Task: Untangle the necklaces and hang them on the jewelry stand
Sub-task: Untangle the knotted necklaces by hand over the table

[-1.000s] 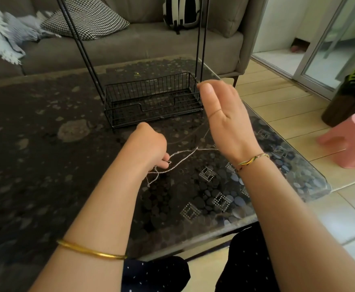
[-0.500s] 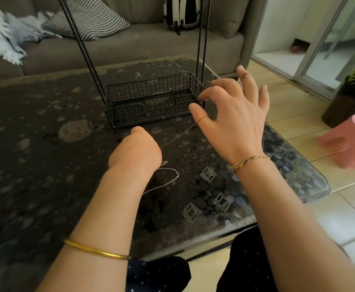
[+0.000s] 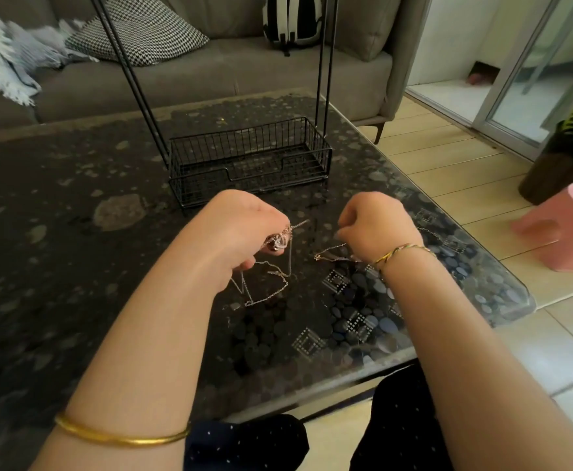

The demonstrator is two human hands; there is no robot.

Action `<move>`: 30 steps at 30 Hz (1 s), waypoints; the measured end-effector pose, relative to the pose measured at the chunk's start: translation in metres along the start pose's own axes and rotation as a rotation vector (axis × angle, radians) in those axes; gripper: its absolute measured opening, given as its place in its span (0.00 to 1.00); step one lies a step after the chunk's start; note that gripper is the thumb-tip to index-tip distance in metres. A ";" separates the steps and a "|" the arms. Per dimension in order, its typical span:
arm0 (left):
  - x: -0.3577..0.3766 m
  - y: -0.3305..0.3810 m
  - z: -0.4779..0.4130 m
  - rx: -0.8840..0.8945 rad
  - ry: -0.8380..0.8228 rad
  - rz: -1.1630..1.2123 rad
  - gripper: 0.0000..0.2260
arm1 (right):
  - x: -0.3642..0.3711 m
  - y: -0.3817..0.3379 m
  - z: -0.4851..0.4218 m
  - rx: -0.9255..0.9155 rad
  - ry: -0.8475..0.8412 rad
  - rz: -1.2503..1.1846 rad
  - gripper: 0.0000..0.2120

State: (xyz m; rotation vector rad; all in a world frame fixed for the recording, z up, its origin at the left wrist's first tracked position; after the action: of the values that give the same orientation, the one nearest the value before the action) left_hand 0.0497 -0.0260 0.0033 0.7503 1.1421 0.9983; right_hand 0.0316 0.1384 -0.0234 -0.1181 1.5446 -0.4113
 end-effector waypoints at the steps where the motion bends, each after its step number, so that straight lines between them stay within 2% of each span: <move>1: 0.000 0.000 0.000 0.002 -0.020 0.021 0.06 | -0.001 -0.001 0.000 -0.006 0.015 -0.093 0.05; 4: 0.001 0.001 0.002 0.011 -0.070 0.058 0.07 | -0.007 -0.009 0.005 -0.067 -0.020 -0.454 0.11; 7: 0.001 0.000 0.003 0.031 -0.067 0.060 0.08 | -0.008 -0.019 0.017 -0.108 -0.202 -0.721 0.12; 13: 0.002 -0.001 0.000 0.063 -0.032 0.071 0.08 | -0.008 -0.023 0.025 -0.183 -0.369 -0.790 0.05; 17: 0.002 0.000 -0.001 0.077 -0.030 0.086 0.07 | -0.007 -0.025 0.027 -0.232 -0.396 -0.877 0.01; 19: 0.002 0.000 -0.001 0.080 -0.031 0.104 0.07 | -0.006 -0.025 0.026 -0.235 -0.363 -0.900 0.05; 22: 0.002 0.000 -0.001 0.079 -0.025 0.122 0.07 | -0.008 -0.026 0.023 -0.278 -0.251 -0.812 0.08; 26: 0.000 0.000 -0.002 0.085 -0.012 0.130 0.09 | -0.010 -0.025 0.021 -0.310 -0.155 -0.748 0.07; 30: 0.001 0.002 -0.001 0.114 -0.001 0.118 0.09 | -0.011 -0.025 0.021 -0.294 -0.133 -0.740 0.06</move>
State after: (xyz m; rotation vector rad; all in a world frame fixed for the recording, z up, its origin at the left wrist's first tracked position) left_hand 0.0482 -0.0244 0.0048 0.9176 1.1725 1.0370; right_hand 0.0481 0.1154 -0.0040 -0.9448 1.3821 -0.7331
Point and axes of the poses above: each hand's wrist, its own z-axis away from the middle knuckle, its own x-axis out of the palm, y = z × x, the point moved 3 cm from there along -z, towards the middle knuckle, and after that the axes turned 8 degrees about z, right-handed, at the moved point
